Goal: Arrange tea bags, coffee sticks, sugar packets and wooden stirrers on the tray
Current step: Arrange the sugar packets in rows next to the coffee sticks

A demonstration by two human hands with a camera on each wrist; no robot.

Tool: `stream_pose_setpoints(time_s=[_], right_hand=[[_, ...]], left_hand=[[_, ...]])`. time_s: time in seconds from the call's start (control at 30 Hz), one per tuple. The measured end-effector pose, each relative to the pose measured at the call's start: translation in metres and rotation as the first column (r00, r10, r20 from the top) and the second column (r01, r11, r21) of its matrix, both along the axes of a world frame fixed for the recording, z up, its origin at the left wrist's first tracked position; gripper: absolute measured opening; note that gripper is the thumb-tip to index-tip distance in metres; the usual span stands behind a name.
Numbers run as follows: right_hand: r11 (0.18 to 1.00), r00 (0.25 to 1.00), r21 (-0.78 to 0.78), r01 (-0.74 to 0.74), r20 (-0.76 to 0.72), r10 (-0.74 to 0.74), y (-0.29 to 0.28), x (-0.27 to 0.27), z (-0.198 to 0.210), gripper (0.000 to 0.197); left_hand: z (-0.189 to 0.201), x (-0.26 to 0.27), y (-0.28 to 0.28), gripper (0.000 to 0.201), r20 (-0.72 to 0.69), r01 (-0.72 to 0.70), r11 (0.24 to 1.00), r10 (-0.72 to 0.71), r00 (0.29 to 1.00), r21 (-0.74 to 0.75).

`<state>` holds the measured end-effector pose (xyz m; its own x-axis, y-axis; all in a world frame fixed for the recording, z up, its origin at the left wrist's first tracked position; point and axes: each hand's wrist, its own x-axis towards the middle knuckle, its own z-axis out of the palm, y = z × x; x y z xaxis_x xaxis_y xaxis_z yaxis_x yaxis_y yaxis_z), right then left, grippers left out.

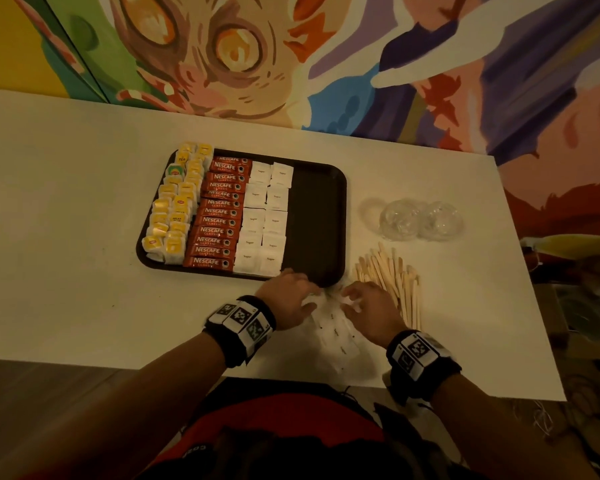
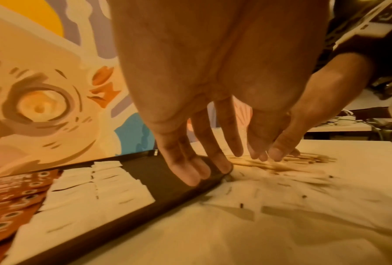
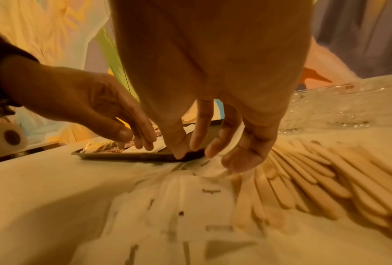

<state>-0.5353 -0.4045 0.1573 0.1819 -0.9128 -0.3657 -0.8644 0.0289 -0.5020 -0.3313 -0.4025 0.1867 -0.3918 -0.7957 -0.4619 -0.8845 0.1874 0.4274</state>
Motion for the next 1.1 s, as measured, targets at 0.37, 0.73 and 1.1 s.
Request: stream_pose_setpoints(time_s=[0.37,0.73,1.1], right_hand=[[0.991,0.994,0.08,0.106,-0.015,-0.105,0.03,-0.013,-0.011,0.049],[0.989,0.993,0.104,0.105,0.048,-0.11,0.027,-0.02,-0.015,0.049],[0.995,0.983,0.045,0.091,0.158,-0.097,0.012,-0.026,-0.015,0.013]], left_hand=[[-0.028,-0.046,0.023,0.046,0.114,-0.073,0.997,0.068,0.991,0.041],[-0.029,-0.056,0.029,0.041,0.083,-0.21,0.975,0.204,0.975,0.073],[-0.038,-0.038,0.022,0.029,-0.013,-0.469,0.856,0.483,0.875,0.219]])
